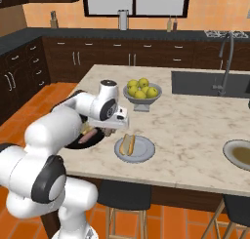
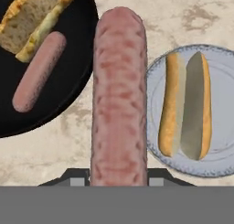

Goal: Place one bun and one sausage from the bowl on each plate.

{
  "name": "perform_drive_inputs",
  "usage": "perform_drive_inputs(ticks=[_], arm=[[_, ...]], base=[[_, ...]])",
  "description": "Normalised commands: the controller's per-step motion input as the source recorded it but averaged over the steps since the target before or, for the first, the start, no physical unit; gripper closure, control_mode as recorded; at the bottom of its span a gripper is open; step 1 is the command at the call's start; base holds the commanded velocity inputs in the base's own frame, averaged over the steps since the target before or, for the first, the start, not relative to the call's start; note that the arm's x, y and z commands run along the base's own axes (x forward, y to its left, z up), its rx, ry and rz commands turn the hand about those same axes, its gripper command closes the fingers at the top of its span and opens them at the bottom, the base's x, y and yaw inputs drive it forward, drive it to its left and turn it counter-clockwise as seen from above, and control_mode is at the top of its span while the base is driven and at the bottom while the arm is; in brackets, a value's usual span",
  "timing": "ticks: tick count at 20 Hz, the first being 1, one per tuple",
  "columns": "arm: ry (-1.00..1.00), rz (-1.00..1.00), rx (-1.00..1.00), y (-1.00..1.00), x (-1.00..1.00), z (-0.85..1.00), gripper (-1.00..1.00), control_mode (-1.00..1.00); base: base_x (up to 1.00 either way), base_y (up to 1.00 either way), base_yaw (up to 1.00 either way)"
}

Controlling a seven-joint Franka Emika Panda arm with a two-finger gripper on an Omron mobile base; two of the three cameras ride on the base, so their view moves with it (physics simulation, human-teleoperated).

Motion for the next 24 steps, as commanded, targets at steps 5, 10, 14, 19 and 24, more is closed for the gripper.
perform_drive_inputs(ticks=[5,10,14,19,24], arm=[[0.00,0.00,0.00,-0.80,0.03,-0.02,1.00,-1.00],[0.00,0.02,0.00,-0.65,0.07,-0.11,1.00,-1.00],[0.00,0.05,0.00,-0.39,0.03,-0.29,1.00,-1.00],[0.00,0.04,0.00,-0.38,0.05,-0.34,1.00,-1.00],[0.00,0.01,0.00,-0.14,0.11,-0.39,1.00,-1.00]], base=[[0.00,0.00,0.00],[0.00,0.00,0.00],[0.00,0.00,0.00],[0.00,0.00,0.00],[0.00,0.00,0.00]])
